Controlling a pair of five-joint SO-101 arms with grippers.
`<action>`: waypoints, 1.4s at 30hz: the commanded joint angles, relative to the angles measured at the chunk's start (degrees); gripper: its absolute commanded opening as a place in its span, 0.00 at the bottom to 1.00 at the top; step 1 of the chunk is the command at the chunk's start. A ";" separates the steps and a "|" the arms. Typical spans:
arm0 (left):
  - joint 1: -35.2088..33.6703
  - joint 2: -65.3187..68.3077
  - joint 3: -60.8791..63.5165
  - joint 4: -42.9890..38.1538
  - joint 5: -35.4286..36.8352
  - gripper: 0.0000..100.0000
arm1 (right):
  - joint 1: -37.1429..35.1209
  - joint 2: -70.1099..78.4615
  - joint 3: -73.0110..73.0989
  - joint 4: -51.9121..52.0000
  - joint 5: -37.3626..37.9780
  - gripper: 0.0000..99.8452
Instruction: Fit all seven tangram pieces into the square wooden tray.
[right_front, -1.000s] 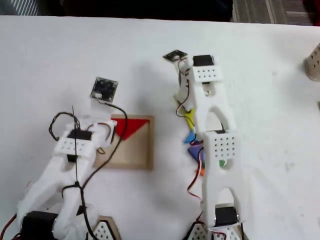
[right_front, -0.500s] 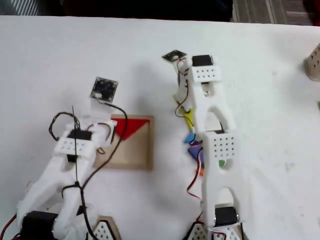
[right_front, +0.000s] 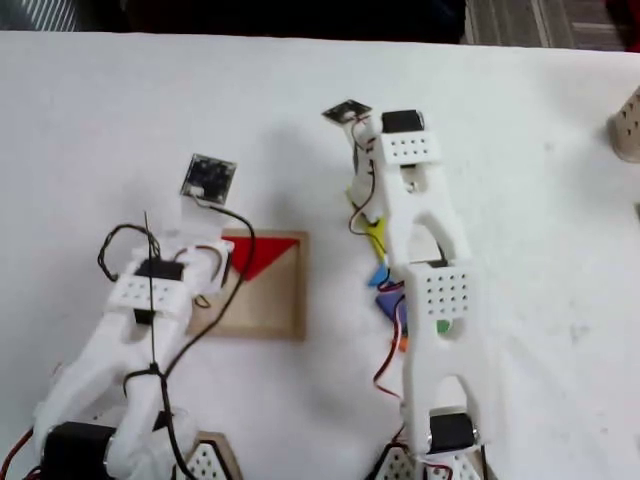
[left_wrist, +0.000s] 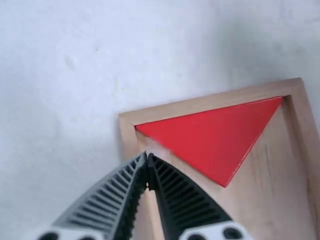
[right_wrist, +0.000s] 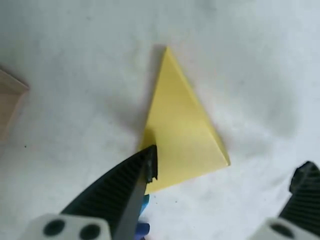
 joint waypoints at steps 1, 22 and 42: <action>-0.31 -1.80 -0.26 -1.14 -0.53 0.03 | -1.98 -2.07 -0.35 1.36 -0.97 0.41; -0.31 -1.80 -0.18 -1.14 -0.53 0.03 | -1.63 1.89 -2.11 0.22 -0.88 0.37; -0.40 -1.89 -0.18 -0.97 -0.53 0.03 | -2.07 3.65 -2.55 2.68 -0.53 0.18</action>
